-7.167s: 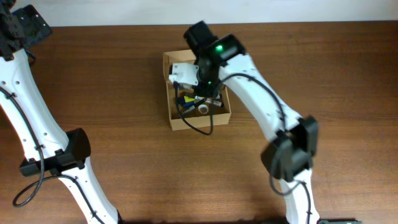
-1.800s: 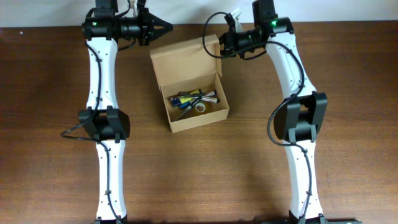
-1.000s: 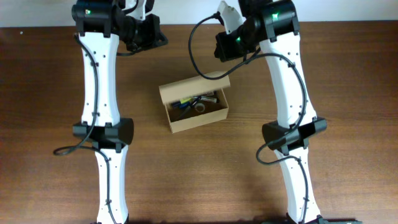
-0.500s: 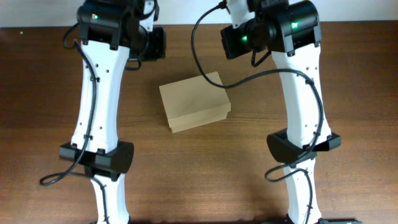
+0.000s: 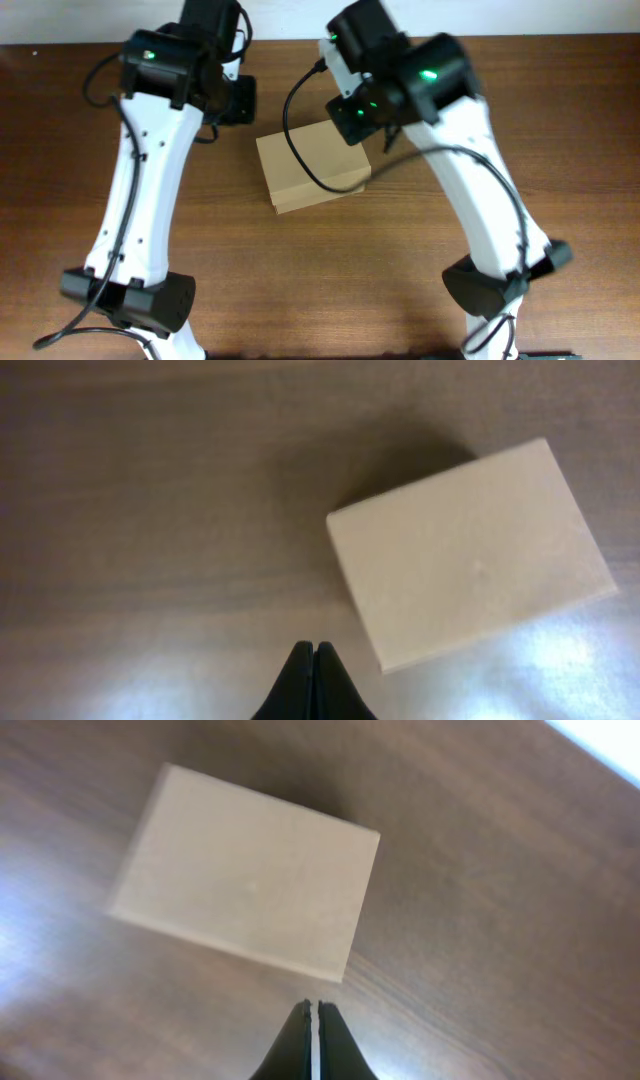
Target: Pack container
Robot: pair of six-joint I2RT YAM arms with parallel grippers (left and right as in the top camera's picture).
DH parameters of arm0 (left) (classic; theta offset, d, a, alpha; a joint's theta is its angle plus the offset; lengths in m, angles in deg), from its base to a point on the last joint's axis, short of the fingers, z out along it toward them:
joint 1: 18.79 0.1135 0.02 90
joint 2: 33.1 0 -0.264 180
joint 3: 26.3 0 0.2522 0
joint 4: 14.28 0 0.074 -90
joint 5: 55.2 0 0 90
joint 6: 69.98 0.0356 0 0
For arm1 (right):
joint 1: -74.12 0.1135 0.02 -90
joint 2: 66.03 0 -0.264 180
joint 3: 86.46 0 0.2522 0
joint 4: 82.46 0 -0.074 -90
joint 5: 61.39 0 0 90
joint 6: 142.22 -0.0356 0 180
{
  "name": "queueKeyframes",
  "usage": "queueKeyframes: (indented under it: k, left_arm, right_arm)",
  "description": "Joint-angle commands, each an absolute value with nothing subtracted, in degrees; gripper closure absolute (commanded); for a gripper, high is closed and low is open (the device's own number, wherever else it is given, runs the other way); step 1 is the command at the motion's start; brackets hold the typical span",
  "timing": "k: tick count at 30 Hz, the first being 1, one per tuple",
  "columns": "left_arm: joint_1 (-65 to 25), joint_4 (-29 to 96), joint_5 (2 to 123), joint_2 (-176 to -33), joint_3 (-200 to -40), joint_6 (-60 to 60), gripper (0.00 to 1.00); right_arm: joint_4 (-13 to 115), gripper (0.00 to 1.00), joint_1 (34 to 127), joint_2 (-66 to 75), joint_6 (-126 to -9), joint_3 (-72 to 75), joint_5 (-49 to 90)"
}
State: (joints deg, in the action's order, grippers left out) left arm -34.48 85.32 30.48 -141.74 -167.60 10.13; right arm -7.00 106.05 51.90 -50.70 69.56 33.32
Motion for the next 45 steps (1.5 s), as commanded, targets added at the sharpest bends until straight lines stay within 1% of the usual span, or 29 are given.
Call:
queueKeyframes:
  k: [1, 4, 9, 14, 19, 29, 37, 45]
  left_arm:
    - [-34.5, 79.9, 34.4, -142.6, -159.8, 12.9, 0.98]
    - [-34.4, 73.8, 37.3, -142.7, -153.3, 13.3, 0.98]
    - [-34.3, 65.6, 41.0, -142.7, -144.0, 13.3, 0.98]
    - [-34.3, 62.0, 41.3, -142.7, -138.1, 13.3, 0.98]
    - [-34.3, 60.6, 41.3, -142.8, -134.3, 13.3, 0.98]
    - [-34.3, 57.9, 41.3, -142.8, -129.2, 13.3, 0.98]
    - [-34.3, 56.2, 41.3, -142.8, -124.0, 13.3, 0.98]
    - [-33.8, 56.2, 41.3, -142.5, -126.4, 13.2, 0.98]
  right_arm:
    - [-2.5, 0.96, 104.0, 54.2, -50.9, 60.6, 32.0]
    - [2.2, 0.96, 101.6, 54.2, -50.7, 54.7, 27.1]
    - [6.1, 0.96, 96.8, 54.3, -50.7, 47.9, 18.9]
    - [7.7, 0.96, 95.0, 54.3, -50.7, 43.3, 17.6]
    - [8.8, 0.96, 95.4, 54.3, -50.5, 39.3, 16.3]
    - [11.0, 0.96, 95.4, 54.3, -50.5, 37.0, 15.7]
    - [17.6, 0.96, 95.4, 54.4, -51.2, 27.2, 15.3]
    - [17.4, 0.96, 95.4, 51.9, -51.1, 30.2, 15.3]
